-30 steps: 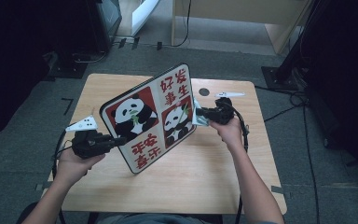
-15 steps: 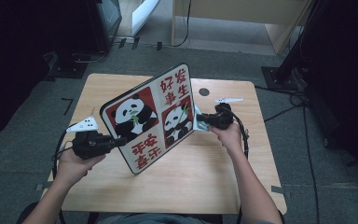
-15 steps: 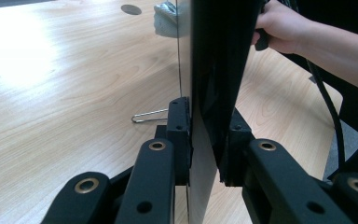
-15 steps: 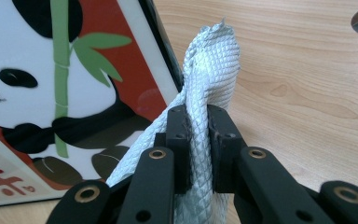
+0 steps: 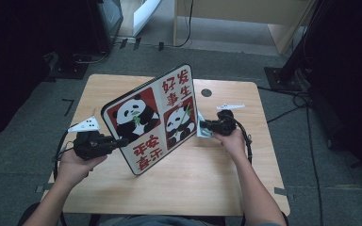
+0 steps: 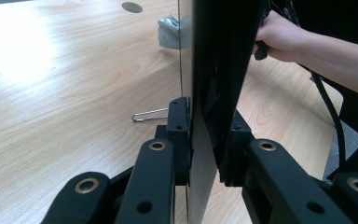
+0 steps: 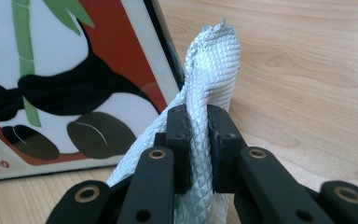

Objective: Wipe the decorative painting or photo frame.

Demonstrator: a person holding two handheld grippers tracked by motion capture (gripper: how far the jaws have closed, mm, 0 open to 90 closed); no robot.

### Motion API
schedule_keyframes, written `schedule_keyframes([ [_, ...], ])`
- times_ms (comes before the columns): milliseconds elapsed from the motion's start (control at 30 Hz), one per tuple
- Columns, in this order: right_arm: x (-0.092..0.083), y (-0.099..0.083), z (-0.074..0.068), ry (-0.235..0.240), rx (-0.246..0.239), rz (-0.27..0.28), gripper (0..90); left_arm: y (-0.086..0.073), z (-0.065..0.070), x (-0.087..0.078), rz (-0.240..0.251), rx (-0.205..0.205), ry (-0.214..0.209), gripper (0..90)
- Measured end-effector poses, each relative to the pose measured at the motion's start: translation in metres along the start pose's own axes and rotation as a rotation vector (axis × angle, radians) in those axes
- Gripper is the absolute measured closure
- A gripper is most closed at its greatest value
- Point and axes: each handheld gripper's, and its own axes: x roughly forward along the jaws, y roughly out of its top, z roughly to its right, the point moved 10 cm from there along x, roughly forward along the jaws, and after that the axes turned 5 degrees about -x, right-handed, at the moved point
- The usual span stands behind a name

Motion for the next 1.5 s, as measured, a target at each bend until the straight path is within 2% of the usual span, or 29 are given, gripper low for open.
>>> schedule_keyframes([
  [233, 0.005, -0.009, 0.002, -0.007, 0.01, -0.023, 81.0, -0.001, 0.002, 0.0, 0.001, 0.003, 0.002, 78.4],
  [367, 0.008, -0.011, 0.005, -0.028, -0.011, -0.038, 81.0, -0.001, 0.003, 0.0, 0.001, 0.007, 0.003, 78.2],
  [600, 0.007, -0.014, 0.007, -0.039, -0.007, -0.059, 80.8, -0.003, 0.003, -0.002, 0.008, 0.015, 0.002, 75.2],
  [700, 0.001, -0.011, 0.012, -0.072, -0.002, -0.04, 80.8, -0.001, 0.003, -0.005, 0.022, 0.009, -0.014, 69.8],
  [767, -0.005, -0.008, 0.016, -0.09, 0.003, -0.022, 80.9, 0.0, 0.003, -0.006, 0.029, -0.009, -0.026, 64.1],
  [900, -0.016, -0.006, 0.025, -0.124, 0.016, 0.005, 80.9, 0.0, 0.001, -0.009, 0.028, -0.01, -0.031, 60.9],
  [1133, -0.032, -0.007, 0.041, -0.177, 0.024, 0.022, 80.8, -0.002, 0.0, -0.01, 0.018, 0.017, -0.027, 54.5],
  [1267, -0.04, -0.009, 0.05, -0.204, 0.036, 0.031, 80.8, -0.006, 0.001, -0.008, -0.004, 0.022, -0.036, 51.6],
  [1500, -0.054, -0.013, 0.07, -0.261, 0.058, 0.064, 80.5, -0.009, -0.002, -0.008, -0.009, 0.031, -0.034, 48.0],
])
